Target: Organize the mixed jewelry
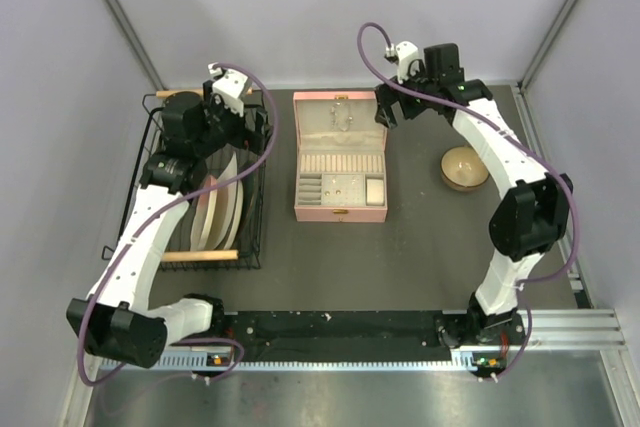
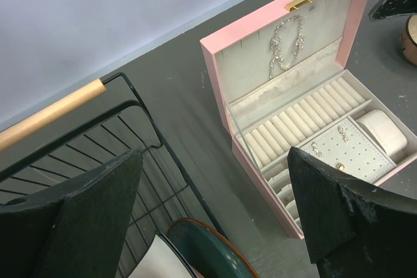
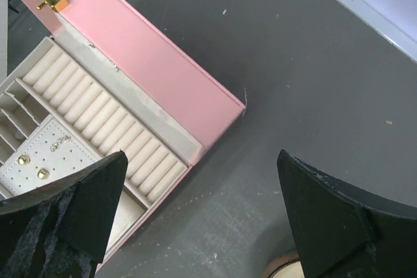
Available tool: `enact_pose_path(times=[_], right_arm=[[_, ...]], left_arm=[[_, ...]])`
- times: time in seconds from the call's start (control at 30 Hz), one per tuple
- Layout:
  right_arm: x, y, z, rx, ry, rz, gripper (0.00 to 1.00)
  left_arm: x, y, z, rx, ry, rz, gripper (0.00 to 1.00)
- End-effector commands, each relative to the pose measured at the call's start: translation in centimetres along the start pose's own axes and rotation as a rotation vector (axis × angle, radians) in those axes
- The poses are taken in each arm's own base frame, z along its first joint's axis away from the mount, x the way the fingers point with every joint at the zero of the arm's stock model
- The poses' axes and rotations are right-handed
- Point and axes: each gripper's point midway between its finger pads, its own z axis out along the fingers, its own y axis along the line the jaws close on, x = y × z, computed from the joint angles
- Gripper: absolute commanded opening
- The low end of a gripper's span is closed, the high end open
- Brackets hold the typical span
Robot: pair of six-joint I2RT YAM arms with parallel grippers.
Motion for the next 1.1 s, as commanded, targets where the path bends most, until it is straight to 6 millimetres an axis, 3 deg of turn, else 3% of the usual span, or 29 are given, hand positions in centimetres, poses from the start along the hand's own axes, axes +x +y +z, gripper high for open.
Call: enact_pose_path(times=[0.0,0.33,1.07], right_arm=[[-3.6,-0.1,0.5,-0.054,-0.11,-0.068,0.99],[-4.0,1.1,2.5,-0.165,-0.131,-0.091,0.99],[-4.1,4.7,1.4,-0.361,-0.185,-0.12,0.96]], left_arm=[[-2.0,0.3,0.0,0.0,-0.051,0.008,0.99],[-0.9,0.6,0.5,-0.014,-0.029,0.011,0.99],[-0.2,0.6,0.9,-0.012,-0.019,0.008,0.99]])
